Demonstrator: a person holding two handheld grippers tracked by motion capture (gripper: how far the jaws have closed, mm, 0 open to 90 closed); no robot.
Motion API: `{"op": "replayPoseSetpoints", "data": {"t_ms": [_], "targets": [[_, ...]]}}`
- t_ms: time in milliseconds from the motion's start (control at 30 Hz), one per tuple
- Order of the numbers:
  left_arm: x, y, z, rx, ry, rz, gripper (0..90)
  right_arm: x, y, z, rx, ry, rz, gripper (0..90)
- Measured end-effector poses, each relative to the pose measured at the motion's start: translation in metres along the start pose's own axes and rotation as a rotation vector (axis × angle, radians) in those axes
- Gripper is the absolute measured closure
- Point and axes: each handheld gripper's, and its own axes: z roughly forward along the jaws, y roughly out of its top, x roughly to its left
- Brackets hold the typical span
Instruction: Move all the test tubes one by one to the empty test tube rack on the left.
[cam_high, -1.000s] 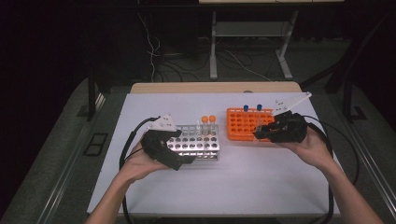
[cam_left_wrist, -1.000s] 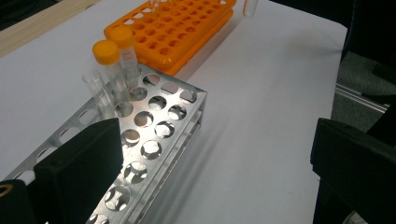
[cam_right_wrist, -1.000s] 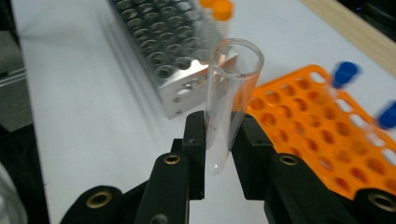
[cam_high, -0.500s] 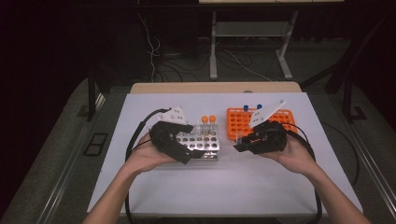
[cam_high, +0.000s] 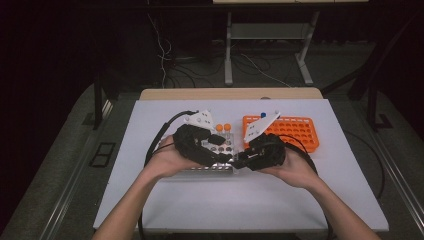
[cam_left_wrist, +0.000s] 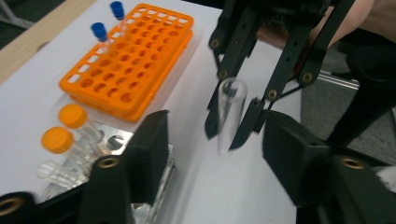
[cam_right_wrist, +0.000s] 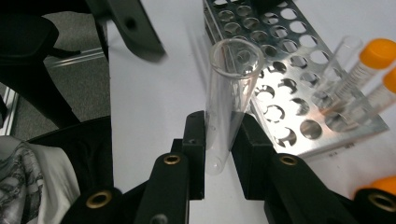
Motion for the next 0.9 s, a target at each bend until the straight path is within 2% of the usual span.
{"op": "replayPoseSetpoints", "data": {"t_ms": [67, 333, 533, 633, 700, 900], "targets": [[-0.001, 0.0, 0.002, 0.013, -0.026, 0.006, 50.5, 0.002, 0.003, 0.004, 0.002, 0.007, -0.007, 75.1], [0.0, -0.001, 0.004, 0.05, -0.049, 0.022, 72.6, 0.007, 0.011, 0.016, 0.002, 0.03, -0.031, 75.1], [0.002, -0.002, 0.002, 0.052, -0.051, 0.021, 74.6, 0.007, 0.013, 0.02, -0.006, 0.018, -0.043, 73.1], [0.004, -0.003, 0.001, 0.056, -0.041, 0.019, 74.6, 0.006, 0.013, 0.018, -0.018, 0.012, -0.034, 67.2], [0.008, -0.004, -0.001, 0.059, -0.034, 0.011, 74.6, 0.004, 0.011, 0.015, -0.021, -0.001, -0.025, 59.2], [0.021, -0.006, -0.01, 0.057, 0.003, -0.025, 74.6, 0.0, 0.0, 0.002, -0.046, -0.031, 0.028, 44.0]]}}
